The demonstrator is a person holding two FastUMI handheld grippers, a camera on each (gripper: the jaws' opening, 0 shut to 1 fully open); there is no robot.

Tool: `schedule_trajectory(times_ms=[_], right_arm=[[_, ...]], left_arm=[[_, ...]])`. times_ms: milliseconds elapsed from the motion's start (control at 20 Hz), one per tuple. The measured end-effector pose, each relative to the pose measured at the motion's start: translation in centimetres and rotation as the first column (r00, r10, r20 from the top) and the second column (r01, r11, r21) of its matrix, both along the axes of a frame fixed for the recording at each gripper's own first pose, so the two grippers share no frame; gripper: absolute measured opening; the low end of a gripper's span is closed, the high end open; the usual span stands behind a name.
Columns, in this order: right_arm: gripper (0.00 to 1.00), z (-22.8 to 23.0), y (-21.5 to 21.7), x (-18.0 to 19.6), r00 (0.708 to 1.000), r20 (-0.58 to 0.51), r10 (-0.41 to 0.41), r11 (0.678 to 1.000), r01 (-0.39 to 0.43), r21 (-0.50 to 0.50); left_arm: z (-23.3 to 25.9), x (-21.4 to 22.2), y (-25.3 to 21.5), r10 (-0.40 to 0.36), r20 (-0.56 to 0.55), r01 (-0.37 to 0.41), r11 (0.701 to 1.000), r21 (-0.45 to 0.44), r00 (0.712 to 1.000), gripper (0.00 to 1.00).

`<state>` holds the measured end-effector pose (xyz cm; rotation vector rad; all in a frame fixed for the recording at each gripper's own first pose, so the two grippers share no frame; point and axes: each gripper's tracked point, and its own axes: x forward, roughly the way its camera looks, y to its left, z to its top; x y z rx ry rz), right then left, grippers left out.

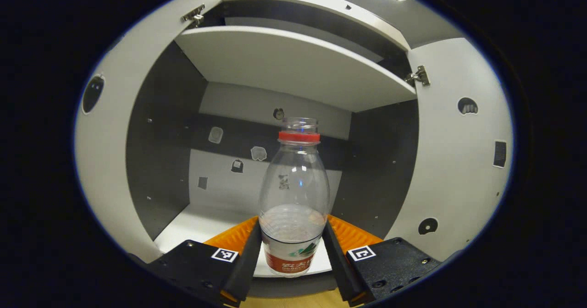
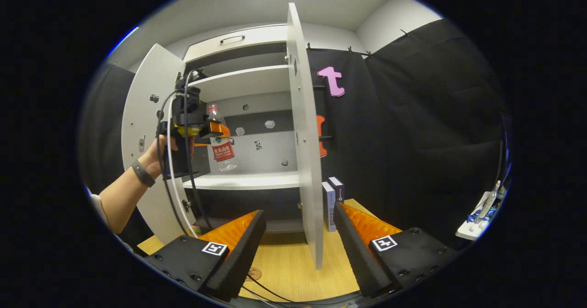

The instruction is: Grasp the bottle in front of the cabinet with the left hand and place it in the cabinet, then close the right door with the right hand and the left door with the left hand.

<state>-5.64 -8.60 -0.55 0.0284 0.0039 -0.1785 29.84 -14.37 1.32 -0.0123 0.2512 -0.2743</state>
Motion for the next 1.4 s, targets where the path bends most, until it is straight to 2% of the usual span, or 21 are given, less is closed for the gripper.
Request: schedule_trajectory(times_ms=[150,350,550,750,800,900,1000,1150,1250,1400], right_arm=[[0.98,-0.2,-2.4,-0.6,0.998,-0.005,-0.059,0.998,0.059,0.022],[0.98,-0.4,-4.9,-1.4,0.993,-0.005,-0.122,0.992,0.122,0.038],[0.98,-0.4,-6.3,-1.7,0.987,-0.009,-0.16,0.987,0.16,0.03],[0.98,-0.2,-6.4,-1.4,0.988,-0.011,-0.155,0.988,0.155,0.019],[0.98,-0.1,-6.3,-1.2,0.989,-0.013,-0.149,0.989,0.15,0.021],[0.98,-0.1,-6.0,-1.1,0.99,-0.012,-0.139,0.99,0.139,0.025],[0.98,-0.2,-5.8,-0.9,0.991,-0.01,-0.132,0.991,0.132,0.022],[0.98,-0.3,-5.4,-0.8,0.993,-0.015,-0.117,0.993,0.117,0.022],[0.98,-0.3,-5.0,-0.5,0.995,-0.018,-0.101,0.994,0.102,0.027],[0.98,-0.3,-4.2,0.0,0.998,-0.015,-0.068,0.997,0.069,0.029]], left_arm=[[-3.4,3.0,-1.7,0.008,-0.066,-0.004,0.998,0.056,0.998,0.72],[-5.1,4.0,-2.0,0.024,-0.072,-0.014,0.991,0.136,0.997,0.74],[-7.3,4.5,-1.7,0.048,-0.116,-0.033,0.991,0.127,0.992,0.76],[-7.1,5.3,-0.8,0.06,-0.082,-0.051,0.992,0.115,0.995,0.76],[-6.9,5.2,-0.8,0.05,-0.081,-0.041,0.993,0.108,0.995,0.83],[-6.1,5.0,-0.7,0.045,-0.059,-0.04,0.995,0.096,0.997,0.98],[-3.8,4.6,-0.7,0.036,0.005,-0.036,0.997,0.067,0.999,0.95],[0.7,1.8,-1.0,0.006,0.091,-0.008,1.0,0.022,0.996,0.95],[2.9,-0.1,-1.0,-0.015,0.13,0.013,1.0,0.02,0.991,0.94],[5.0,-3.5,-0.3,-0.007,0.177,0.005,1.0,0.01,0.984,0.95]])
